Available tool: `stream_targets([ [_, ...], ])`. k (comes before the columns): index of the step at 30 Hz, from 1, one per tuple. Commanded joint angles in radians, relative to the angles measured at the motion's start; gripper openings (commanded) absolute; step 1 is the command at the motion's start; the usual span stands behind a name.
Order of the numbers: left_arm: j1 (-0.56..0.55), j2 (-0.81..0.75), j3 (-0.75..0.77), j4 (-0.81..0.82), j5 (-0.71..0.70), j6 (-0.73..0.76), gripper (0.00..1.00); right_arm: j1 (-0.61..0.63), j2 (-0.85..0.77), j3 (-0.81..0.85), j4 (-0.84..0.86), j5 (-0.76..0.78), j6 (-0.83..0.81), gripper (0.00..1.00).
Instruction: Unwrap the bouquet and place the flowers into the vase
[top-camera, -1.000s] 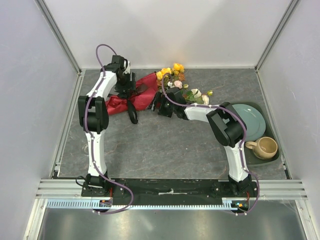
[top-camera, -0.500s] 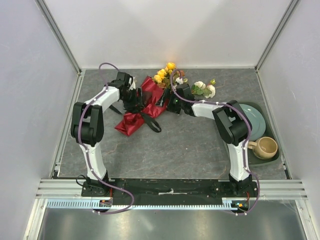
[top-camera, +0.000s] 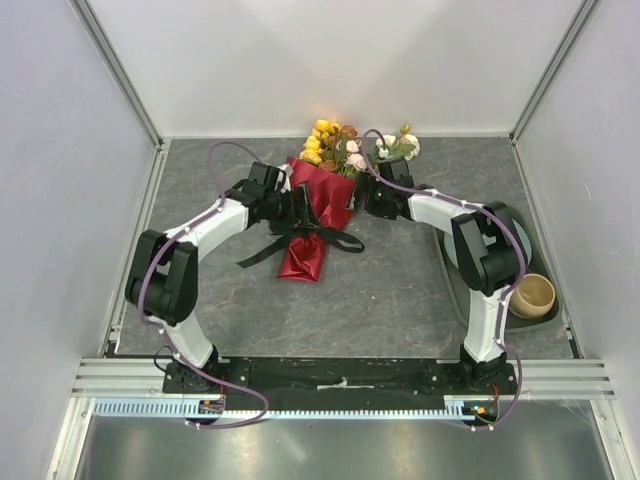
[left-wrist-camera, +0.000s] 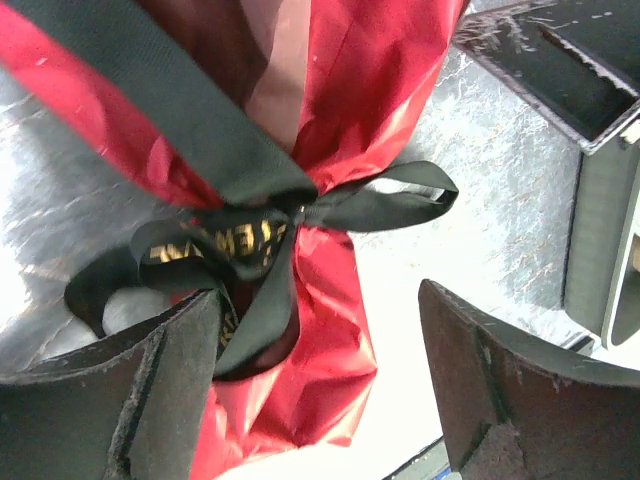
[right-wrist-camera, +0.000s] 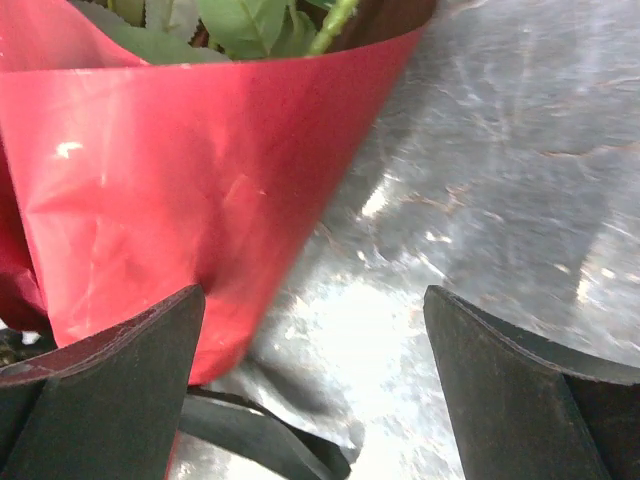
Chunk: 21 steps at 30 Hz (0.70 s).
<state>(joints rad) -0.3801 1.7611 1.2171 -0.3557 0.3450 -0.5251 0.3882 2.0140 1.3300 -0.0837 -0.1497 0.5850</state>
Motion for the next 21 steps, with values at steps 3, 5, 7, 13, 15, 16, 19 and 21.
stream_targets([
  [3, 0.026, -0.262, -0.091, 0.015, -0.081, 0.016, 0.87, 0.011, -0.179, -0.009, -0.157, 0.182, -0.169, 0.98],
  [5, 0.04, -0.326, -0.146, 0.017, -0.084, 0.017, 0.87, 0.044, -0.224, -0.002, -0.185, 0.231, -0.206, 0.98],
  [7, 0.075, -0.429, -0.219, 0.033, -0.078, 0.001, 0.87, 0.09, -0.242, 0.035, -0.191, 0.275, -0.252, 0.98],
  [13, 0.17, -0.649, -0.431, 0.136, -0.037, -0.104, 0.84, 0.294, -0.112, 0.299, -0.211, 0.259, -0.327, 0.97],
  [15, 0.181, -0.707, -0.459, 0.127, -0.037, -0.116, 0.81, 0.331, -0.017, 0.435, -0.246, 0.248, -0.336, 0.9],
  [16, 0.182, -0.725, -0.485, 0.124, -0.04, -0.125, 0.8, 0.342, 0.015, 0.477, -0.26, 0.233, -0.341, 0.83],
  [19, 0.182, -0.791, -0.542, 0.136, -0.043, -0.151, 0.78, 0.377, 0.142, 0.596, -0.278, 0.22, -0.361, 0.79],
  [21, 0.182, -0.802, -0.562, 0.142, -0.026, -0.167, 0.77, 0.382, 0.186, 0.656, -0.28, 0.226, -0.358, 0.73],
])
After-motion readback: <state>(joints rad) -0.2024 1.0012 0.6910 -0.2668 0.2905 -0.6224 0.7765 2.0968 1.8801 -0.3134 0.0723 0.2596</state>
